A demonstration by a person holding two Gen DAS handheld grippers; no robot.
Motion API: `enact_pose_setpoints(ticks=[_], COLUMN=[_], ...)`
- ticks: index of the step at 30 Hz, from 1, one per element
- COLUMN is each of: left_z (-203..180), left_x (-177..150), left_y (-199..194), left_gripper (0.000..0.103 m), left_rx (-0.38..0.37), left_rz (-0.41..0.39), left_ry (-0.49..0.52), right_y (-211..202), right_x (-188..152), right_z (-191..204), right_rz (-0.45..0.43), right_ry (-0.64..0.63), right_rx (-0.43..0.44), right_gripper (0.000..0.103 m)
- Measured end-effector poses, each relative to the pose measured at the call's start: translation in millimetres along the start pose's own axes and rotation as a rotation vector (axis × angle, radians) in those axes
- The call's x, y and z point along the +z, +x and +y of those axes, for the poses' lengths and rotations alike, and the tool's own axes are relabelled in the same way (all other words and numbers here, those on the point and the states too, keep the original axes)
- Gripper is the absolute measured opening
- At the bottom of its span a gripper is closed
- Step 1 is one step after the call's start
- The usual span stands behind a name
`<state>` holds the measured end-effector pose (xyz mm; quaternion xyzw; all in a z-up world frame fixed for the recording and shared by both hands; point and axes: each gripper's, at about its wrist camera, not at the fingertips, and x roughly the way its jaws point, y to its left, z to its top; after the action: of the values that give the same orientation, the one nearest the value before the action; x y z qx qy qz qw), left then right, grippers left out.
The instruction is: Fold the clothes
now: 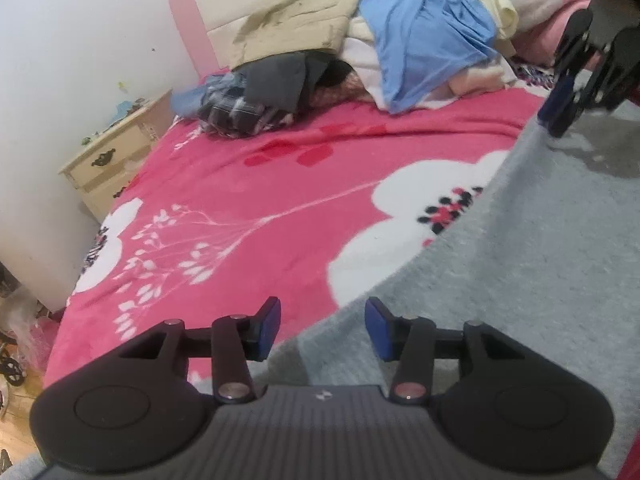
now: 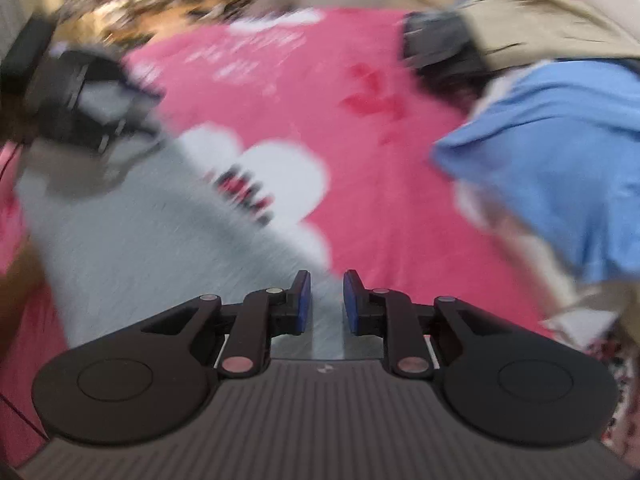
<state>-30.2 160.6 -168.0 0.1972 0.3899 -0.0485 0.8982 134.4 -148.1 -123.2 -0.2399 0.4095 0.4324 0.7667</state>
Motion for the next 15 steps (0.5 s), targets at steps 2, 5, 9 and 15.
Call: enact_pose_setpoints(ticks=[2,5,9,15], left_z=[-0.6,0.0,6.4,2.6], left_x=[-1.1,-2.1,1.1,-5.9], left_y=[2.8,10.4,1.7,-11.0], left_gripper=[0.050,0.051,0.050,0.053], left_rx=[0.015,0.035,0.058,0.077], left_rz=[0.010,0.033,0.010,0.032], left_ry=[-0.008,-0.030,-0.082,-0.083], right_y=[17.2,19.5,-10.9,-15.3], right_x=[-9.2,-16.9,-28.6,-46.8], right_z=[-11.6,-46.9,-80.5,-34.4], right_rz=[0.036,0.035,-0.033,-0.015], right_ry=[0.047,0.152,0.312,0.104], right_rx=[-0.038,-0.239,-0.335,-0.076], right_gripper=[0.009,0.003,0.004,0.006])
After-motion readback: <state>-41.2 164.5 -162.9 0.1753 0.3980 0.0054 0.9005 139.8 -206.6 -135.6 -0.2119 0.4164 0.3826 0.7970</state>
